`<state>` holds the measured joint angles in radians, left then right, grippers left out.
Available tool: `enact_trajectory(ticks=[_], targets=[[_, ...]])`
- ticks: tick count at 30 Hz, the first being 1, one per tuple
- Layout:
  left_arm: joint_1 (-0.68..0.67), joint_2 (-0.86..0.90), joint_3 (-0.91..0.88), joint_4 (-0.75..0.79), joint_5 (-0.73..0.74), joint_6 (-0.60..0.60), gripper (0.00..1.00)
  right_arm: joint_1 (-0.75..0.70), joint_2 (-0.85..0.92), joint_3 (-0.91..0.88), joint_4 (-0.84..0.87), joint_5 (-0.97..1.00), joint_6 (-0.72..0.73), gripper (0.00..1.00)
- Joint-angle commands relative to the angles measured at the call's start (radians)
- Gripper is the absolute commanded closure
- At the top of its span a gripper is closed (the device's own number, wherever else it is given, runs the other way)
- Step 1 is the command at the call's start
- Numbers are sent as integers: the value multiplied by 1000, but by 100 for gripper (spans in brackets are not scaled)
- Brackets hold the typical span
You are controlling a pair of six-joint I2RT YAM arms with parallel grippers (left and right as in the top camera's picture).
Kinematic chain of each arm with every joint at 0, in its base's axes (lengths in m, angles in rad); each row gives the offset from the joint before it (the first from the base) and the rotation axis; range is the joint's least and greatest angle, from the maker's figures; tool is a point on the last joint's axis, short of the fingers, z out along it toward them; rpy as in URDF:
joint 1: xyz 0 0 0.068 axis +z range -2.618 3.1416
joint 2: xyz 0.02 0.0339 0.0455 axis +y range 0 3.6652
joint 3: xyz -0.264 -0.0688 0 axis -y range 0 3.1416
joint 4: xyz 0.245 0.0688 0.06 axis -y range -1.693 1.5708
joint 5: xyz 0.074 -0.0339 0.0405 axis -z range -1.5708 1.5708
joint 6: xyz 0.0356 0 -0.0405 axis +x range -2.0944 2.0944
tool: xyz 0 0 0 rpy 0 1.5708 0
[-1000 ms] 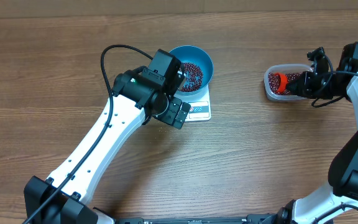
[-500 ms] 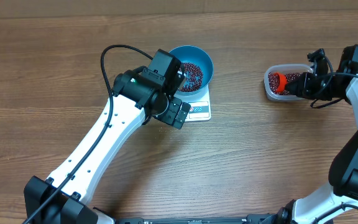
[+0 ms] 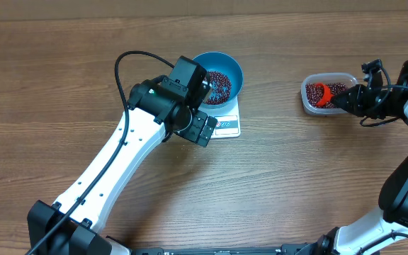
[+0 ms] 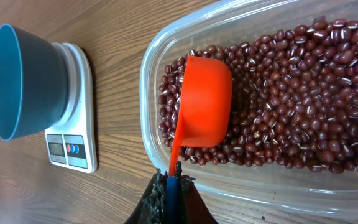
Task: Scoop item into bowl and weigh 150g on scale
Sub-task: 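Drag the red cup through the beans with the right gripper to scoop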
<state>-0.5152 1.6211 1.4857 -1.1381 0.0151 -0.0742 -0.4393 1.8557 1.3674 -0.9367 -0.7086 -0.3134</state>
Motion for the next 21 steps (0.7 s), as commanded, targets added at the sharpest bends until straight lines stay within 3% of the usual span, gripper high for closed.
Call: enact_trajectory(ticks=[1, 21], targets=[[-2, -11, 9, -3, -3, 15, 0, -12, 4, -8, 0, -56, 2, 96], [-2, -11, 9, -3, -3, 15, 0, -112, 4, -21, -20, -188, 2, 97]])
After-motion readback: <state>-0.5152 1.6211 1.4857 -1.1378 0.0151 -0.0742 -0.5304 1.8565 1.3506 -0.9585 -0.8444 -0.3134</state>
